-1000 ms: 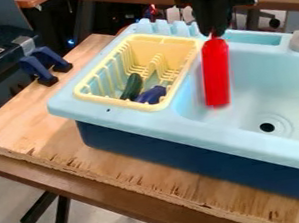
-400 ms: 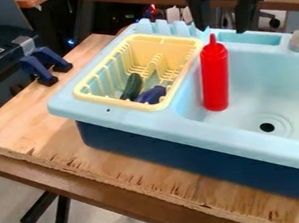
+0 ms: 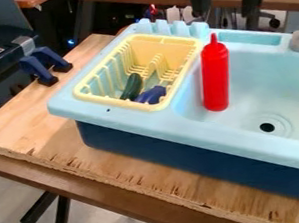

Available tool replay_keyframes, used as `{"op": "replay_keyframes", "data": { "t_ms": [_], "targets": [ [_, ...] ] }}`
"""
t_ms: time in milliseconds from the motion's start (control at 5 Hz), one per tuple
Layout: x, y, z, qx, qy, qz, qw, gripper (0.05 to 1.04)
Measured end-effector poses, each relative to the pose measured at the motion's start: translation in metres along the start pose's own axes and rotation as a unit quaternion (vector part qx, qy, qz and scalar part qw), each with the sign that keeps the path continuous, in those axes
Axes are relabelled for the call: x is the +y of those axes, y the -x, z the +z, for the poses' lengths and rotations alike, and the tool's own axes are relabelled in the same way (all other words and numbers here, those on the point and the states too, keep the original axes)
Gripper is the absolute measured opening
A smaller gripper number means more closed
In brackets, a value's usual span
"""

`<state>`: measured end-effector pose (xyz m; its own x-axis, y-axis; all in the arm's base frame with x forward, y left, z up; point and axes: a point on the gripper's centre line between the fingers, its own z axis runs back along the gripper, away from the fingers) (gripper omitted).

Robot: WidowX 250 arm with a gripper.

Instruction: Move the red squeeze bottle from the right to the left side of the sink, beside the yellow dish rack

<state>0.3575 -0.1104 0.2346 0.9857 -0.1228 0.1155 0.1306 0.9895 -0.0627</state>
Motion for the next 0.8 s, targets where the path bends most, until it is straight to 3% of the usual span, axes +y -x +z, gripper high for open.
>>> {"op": "replay_keyframes", "data": {
  "t_ms": [200,400,800],
  "targets": [
    [-0.020,0.032,-0.007,0.053,-0.022,-0.015,0.9982,1.003],
    [-0.041,0.049,-0.018,0.083,-0.013,-0.032,0.9959,1.003],
    [-0.040,0.049,-0.018,0.083,-0.013,-0.031,0.9960,1.003]
  ]
}}
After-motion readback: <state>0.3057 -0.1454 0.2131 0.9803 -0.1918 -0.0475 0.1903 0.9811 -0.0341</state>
